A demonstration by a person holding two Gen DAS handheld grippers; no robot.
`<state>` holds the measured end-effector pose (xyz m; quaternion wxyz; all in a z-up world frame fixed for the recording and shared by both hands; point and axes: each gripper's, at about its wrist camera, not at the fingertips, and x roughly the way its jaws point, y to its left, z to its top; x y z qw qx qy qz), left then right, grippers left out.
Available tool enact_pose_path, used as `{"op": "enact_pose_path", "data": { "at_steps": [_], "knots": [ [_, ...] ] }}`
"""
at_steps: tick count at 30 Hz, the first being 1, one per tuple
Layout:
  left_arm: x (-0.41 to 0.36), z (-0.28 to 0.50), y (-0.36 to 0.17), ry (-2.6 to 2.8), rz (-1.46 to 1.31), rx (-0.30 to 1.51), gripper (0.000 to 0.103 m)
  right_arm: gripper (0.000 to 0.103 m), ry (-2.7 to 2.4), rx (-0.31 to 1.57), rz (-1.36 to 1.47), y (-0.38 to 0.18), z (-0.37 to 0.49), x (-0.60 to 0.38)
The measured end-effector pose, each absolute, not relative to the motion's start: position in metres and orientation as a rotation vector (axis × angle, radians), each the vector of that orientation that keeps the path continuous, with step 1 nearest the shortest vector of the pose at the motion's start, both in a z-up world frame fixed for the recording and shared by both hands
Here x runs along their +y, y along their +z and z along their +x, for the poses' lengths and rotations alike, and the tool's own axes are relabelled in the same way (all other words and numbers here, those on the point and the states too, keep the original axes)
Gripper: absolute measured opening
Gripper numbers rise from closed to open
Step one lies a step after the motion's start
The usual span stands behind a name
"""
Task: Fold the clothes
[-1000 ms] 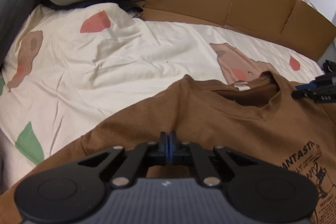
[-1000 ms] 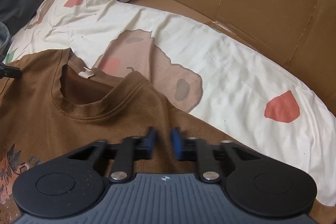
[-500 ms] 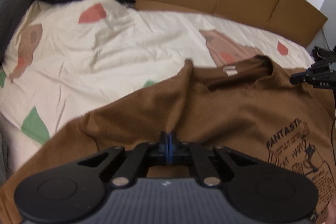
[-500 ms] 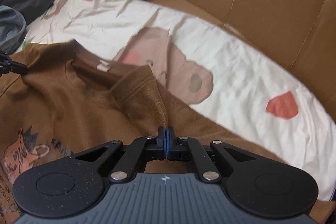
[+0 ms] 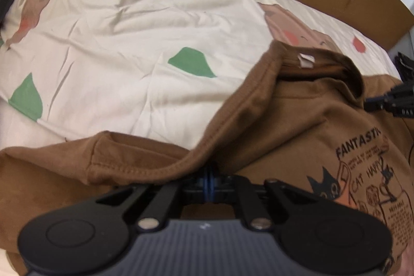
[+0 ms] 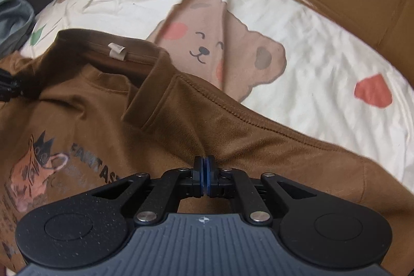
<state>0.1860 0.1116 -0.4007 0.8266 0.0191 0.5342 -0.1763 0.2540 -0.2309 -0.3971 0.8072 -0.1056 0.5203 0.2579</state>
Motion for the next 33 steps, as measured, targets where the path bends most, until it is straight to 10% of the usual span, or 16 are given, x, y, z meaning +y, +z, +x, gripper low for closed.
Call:
{"op": "enact_pose_path", "data": {
  "at_steps": [6,33],
  "knots": [
    [0.113,0.187,-0.401,-0.386,0.035,1.134,0.004,0.033,0.587,1.111,-0.203,-0.387,0.255,-0.236],
    [0.113,0.19,-0.4,-0.404,0.037,1.136,0.005,0.035,0.554,1.041,-0.473,-0.369,0.307,-0.31]
  ]
}}
